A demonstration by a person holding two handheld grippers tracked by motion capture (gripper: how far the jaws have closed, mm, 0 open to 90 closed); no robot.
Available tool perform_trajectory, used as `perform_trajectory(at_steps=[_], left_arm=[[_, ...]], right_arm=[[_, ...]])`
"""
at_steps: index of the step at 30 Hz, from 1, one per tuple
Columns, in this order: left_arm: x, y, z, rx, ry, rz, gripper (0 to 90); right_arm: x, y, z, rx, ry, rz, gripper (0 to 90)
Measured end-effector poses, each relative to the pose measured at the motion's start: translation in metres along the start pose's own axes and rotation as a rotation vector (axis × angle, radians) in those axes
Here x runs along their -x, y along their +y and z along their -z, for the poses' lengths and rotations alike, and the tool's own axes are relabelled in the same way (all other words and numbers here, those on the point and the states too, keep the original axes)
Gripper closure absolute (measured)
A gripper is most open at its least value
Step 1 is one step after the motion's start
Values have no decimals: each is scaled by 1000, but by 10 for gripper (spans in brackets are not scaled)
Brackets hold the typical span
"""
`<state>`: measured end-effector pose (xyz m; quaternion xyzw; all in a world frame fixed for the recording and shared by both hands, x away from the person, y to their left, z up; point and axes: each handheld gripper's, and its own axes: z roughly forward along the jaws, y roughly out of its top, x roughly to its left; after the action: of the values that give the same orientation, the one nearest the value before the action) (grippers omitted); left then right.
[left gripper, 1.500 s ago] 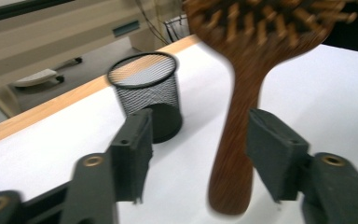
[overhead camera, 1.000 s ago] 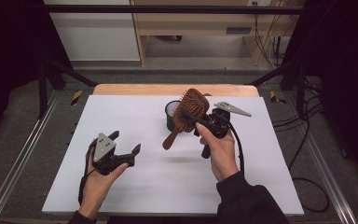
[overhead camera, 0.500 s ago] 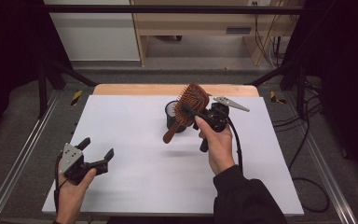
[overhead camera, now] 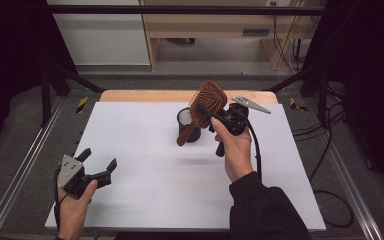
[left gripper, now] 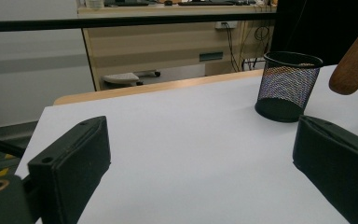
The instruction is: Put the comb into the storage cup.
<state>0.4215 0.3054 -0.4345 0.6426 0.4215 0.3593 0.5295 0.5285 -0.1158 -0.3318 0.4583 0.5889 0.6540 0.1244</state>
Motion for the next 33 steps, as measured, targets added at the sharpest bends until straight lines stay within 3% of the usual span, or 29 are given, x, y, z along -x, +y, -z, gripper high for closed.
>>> perform_trajectory(at_steps=[7, 16, 33], left_arm=[[-2, 0, 1, 17, 15, 9, 39], [-1, -1, 0, 16, 1, 5, 25], [-2, -2, -2, 13, -7, 4, 24]], right_arm=[[-3, 6, -6, 9, -14, 5, 535], [-7, 19, -13, 32, -16, 12, 533], [-2, 42, -30, 84, -38, -8, 530]])
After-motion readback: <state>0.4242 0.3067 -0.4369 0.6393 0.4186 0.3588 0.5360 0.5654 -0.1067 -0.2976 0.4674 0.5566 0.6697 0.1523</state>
